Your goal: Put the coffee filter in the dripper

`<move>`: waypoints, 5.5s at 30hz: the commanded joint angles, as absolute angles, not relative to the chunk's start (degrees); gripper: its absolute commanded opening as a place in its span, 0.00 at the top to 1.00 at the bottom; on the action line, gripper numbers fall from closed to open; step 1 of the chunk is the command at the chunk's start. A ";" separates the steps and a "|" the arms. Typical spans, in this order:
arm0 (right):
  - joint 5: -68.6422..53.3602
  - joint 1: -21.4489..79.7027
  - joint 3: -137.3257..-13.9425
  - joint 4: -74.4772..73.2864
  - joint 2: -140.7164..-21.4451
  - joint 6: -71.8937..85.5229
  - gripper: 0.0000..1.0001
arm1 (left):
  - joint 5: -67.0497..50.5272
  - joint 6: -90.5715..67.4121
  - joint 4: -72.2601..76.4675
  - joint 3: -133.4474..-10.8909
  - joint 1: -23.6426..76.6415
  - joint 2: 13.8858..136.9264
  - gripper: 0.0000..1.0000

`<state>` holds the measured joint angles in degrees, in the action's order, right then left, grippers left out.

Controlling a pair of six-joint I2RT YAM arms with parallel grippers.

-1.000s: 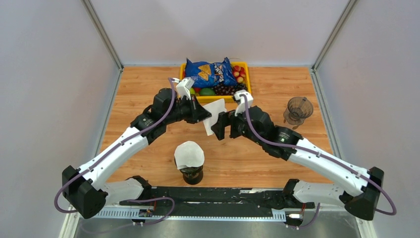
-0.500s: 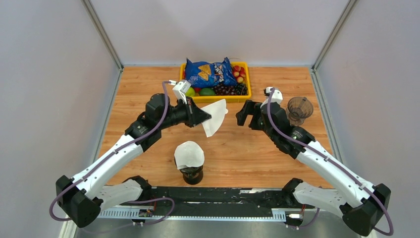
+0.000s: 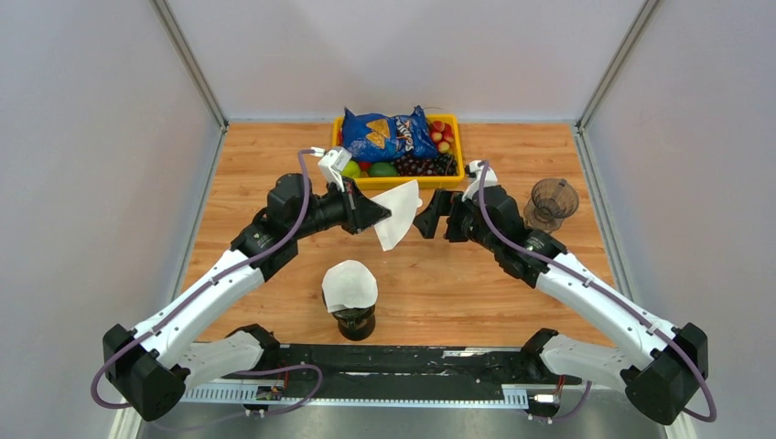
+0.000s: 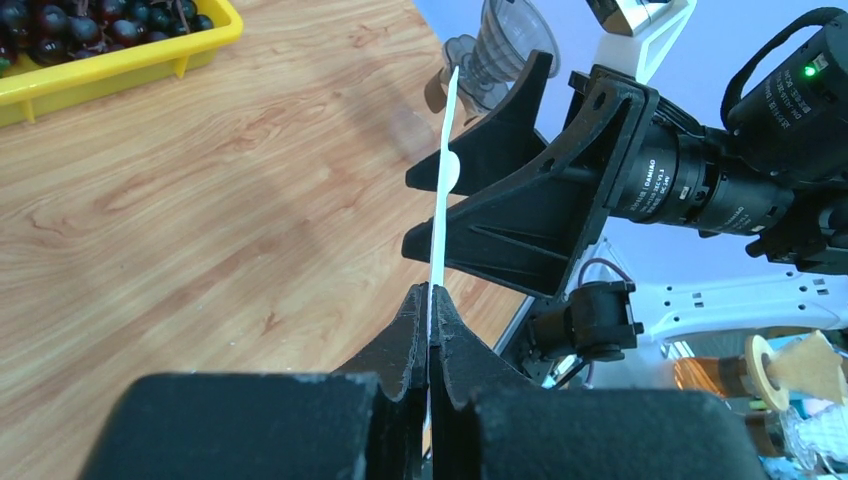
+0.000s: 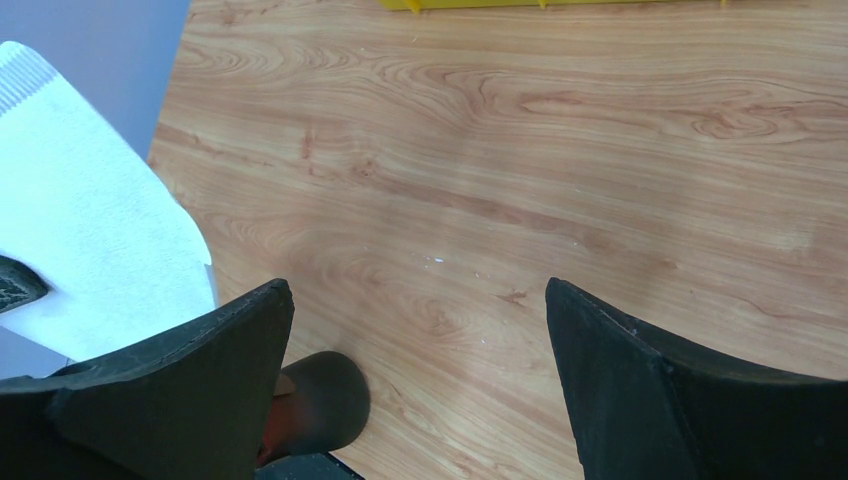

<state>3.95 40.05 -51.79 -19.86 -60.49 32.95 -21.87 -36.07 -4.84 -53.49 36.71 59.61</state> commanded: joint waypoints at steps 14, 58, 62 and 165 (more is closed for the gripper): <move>-0.53 40.17 -53.11 -15.78 -58.10 32.10 0.00 | -18.85 -34.92 -4.52 -53.81 36.91 60.57 1.00; 1.85 40.17 -54.93 -17.03 -59.32 31.22 0.00 | -19.11 -34.91 -4.92 -54.01 36.92 61.53 1.00; 0.94 40.17 -55.46 -16.98 -59.24 31.20 0.00 | -19.46 -35.01 -4.77 -54.12 36.91 62.09 1.00; -0.59 37.55 -50.28 -17.60 -52.58 24.06 0.00 | -34.70 -31.36 -0.35 -52.62 36.91 62.69 1.00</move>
